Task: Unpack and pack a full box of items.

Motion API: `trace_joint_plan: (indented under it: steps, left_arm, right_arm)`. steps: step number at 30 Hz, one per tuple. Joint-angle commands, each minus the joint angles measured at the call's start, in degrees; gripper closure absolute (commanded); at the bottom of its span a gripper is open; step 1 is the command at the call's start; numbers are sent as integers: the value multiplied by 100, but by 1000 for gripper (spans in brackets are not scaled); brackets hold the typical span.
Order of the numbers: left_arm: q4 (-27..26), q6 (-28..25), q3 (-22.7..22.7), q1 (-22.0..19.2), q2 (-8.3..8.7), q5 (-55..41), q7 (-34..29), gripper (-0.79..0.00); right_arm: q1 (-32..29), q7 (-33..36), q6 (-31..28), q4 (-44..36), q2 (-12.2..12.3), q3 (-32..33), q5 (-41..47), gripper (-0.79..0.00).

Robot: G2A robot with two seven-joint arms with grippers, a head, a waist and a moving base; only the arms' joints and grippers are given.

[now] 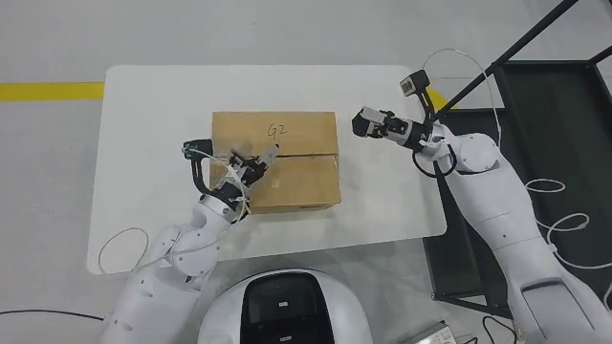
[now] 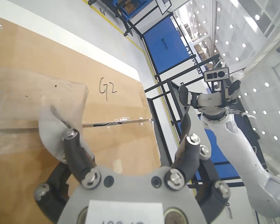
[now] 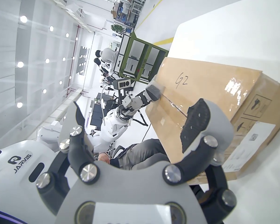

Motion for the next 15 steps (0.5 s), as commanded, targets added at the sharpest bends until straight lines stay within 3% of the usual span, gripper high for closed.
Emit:
trace_joint_plan:
  steps: [1,15]
  left_arm:
    - [34,-55,62,-17,-15,2,-21,-785]
    - [668,-423,815,-494,-254,136,429,-785]
  right_arm:
    - [-9,-12,-5,14,-1,18,6,-785]
    - [-310,-151,-74,-22,67,471,2,-785]
